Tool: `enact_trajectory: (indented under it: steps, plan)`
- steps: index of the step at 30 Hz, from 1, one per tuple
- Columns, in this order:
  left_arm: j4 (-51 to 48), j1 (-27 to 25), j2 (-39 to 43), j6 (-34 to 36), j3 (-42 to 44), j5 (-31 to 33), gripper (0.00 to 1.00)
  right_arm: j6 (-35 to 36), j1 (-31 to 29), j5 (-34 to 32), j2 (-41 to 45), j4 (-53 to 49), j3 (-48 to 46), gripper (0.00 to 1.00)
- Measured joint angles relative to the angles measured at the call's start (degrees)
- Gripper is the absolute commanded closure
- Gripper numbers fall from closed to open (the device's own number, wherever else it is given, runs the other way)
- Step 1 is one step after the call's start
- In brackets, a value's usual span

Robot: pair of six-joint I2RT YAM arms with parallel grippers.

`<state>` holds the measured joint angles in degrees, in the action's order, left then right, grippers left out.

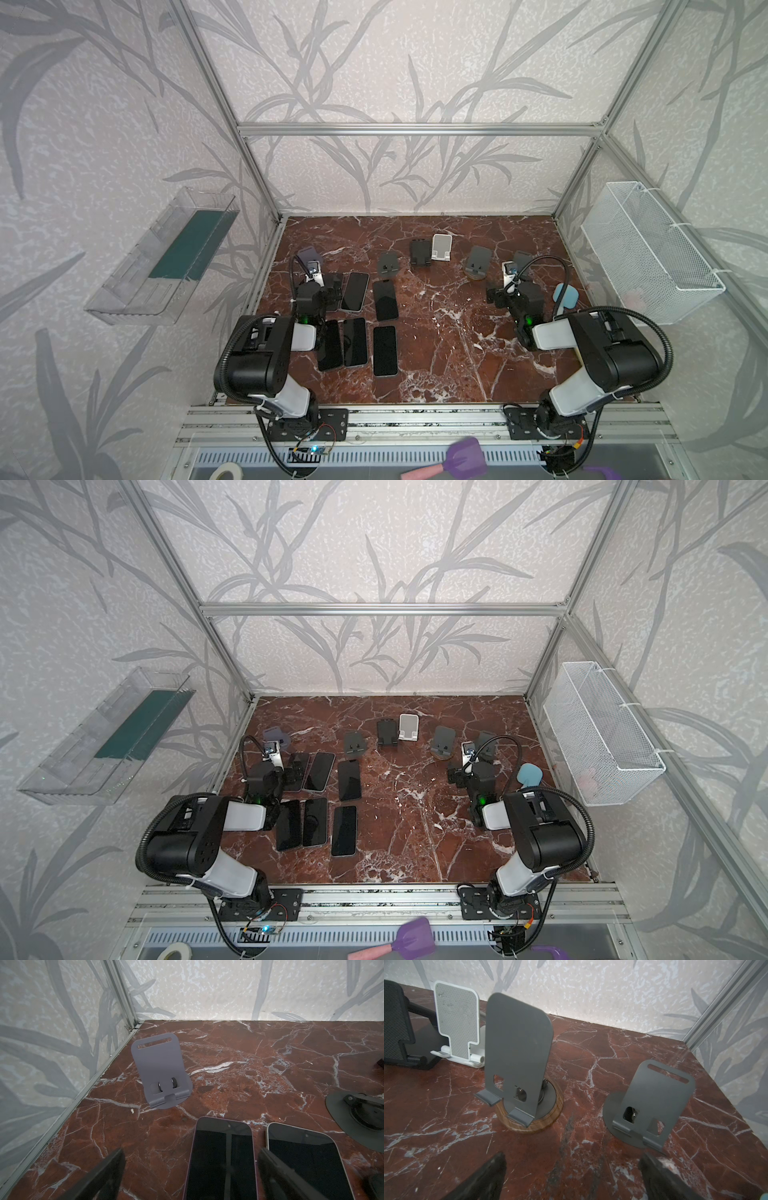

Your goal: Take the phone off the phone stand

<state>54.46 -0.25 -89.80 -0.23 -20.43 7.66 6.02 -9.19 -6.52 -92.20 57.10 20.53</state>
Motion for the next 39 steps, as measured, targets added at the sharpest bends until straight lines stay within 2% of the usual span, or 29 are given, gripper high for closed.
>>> enact_trajectory:
  steps: [39]
  plan:
    - [0.00, 0.00, 0.00, 0.00, 0.00, 0.00, 0.01, 0.02, -0.02, -0.96, 0.00, 0.46, -0.04, 0.01]
